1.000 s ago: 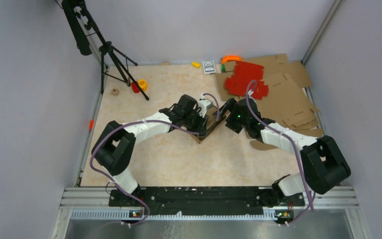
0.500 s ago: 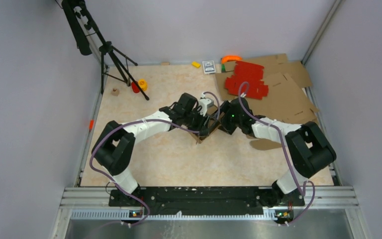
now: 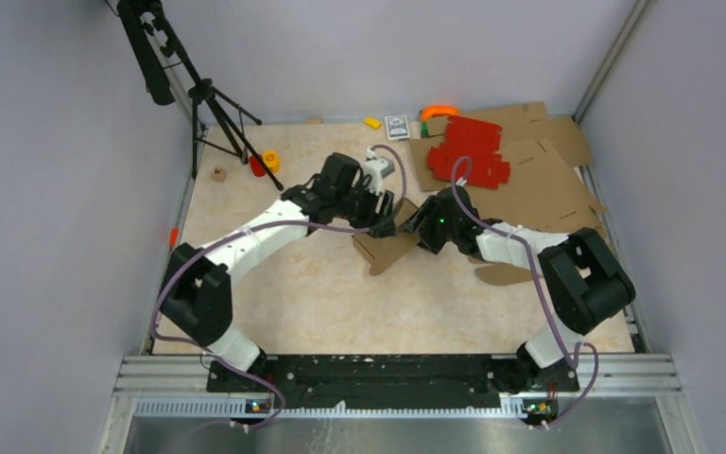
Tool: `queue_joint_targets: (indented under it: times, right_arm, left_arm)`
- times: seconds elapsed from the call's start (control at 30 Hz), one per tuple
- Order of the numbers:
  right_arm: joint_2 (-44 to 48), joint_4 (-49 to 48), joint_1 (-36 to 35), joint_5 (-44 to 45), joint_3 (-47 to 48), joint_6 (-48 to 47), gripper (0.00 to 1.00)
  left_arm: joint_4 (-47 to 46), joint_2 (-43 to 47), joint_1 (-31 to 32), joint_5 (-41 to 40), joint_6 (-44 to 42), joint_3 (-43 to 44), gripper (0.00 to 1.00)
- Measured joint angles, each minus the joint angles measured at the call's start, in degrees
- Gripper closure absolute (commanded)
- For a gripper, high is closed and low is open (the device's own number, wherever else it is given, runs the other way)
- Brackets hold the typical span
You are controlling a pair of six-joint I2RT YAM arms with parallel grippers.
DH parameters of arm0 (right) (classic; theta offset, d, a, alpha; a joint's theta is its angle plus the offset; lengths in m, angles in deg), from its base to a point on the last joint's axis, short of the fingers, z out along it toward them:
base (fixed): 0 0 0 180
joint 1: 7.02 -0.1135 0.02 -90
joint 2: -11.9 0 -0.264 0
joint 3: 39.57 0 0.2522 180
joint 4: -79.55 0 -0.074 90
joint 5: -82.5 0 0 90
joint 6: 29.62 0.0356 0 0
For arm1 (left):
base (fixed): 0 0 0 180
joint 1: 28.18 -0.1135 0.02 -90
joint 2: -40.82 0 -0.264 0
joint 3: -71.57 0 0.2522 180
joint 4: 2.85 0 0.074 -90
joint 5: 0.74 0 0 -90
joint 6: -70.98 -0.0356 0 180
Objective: Fold the paper box
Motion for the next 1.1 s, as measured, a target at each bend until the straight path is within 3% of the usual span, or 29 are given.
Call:
queue_joint_targets:
  times: [0.17,0.3,0.6,0.83,1.1]
  right_arm:
    - [0.0,0.0,0.0,0.1,0.0,-0.2,0.44]
    - [0.0,0.0,0.0,0.0,0.0,-0.5,0.44]
    - [-0.3,0.3,0.0,-0.7,1.1,-1.0,0.44]
    - [-1.7,0.4,-0.5,-0.6,2.1,-1.0,0.47]
    - [-3.7,-0.1,-0.8,-0.6,3.5,-0.4,0.48]
  left_arm:
    - [-1.6,2.2,-9.1,-2.3,4.0,0.1,0.47]
    - [-3.5,-1.4,-14.3,-5.6,5.4,0.3,0.53]
    - [-4.7,-15.3,-13.7,1.3,6.0,2.1,0.59]
    - [-6.4,-19.0,-13.4,8.5,6.1,4.3,0.67]
    - [-6.9,-19.4,-13.4,10.0,5.7,4.4,0.7]
